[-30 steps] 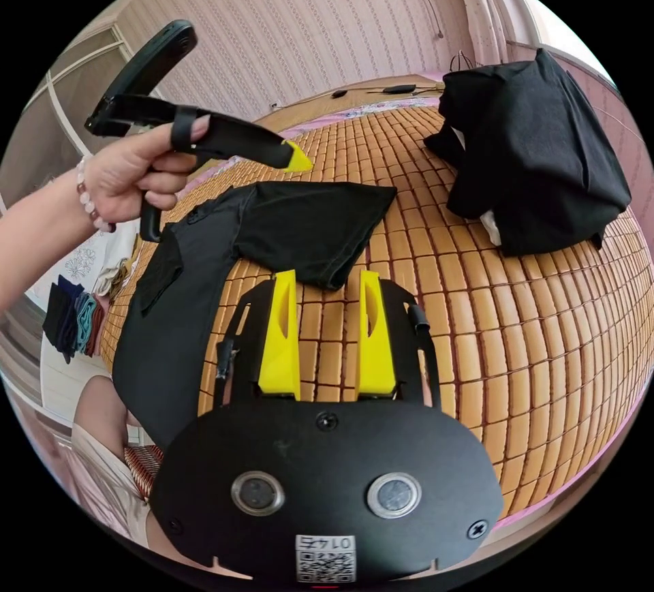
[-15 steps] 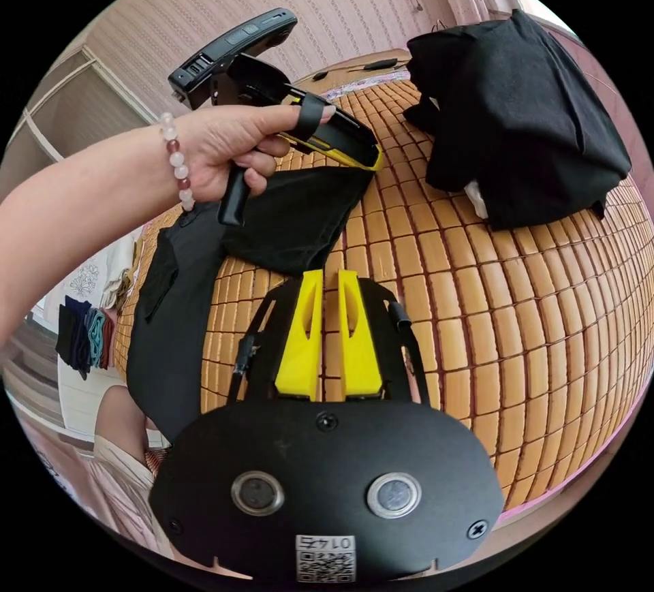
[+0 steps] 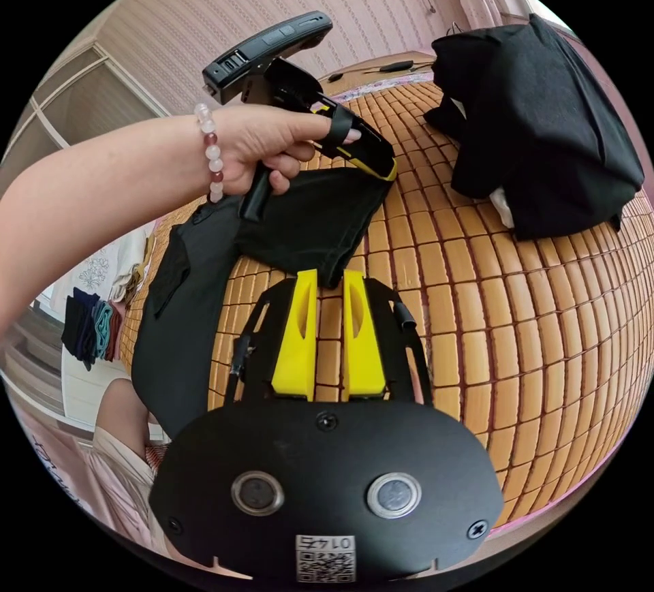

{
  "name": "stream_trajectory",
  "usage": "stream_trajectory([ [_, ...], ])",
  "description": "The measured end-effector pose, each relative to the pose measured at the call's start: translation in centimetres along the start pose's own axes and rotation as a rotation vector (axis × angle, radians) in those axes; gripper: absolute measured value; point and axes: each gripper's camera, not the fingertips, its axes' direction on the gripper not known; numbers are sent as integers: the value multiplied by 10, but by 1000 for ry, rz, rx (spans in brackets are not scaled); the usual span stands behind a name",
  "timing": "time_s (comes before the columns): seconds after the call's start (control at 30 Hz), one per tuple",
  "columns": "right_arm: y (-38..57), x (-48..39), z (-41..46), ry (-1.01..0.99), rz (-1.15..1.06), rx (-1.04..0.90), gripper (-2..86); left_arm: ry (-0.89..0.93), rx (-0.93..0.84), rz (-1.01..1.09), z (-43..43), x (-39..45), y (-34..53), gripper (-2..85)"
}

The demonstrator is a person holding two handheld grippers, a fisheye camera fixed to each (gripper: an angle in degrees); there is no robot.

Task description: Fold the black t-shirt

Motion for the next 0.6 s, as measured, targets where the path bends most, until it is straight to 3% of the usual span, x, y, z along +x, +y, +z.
stream_trajectory([
  [0.6,14,-7,-15,-22,-3,66,6,-35,37,23,-34,-13,42,-10],
])
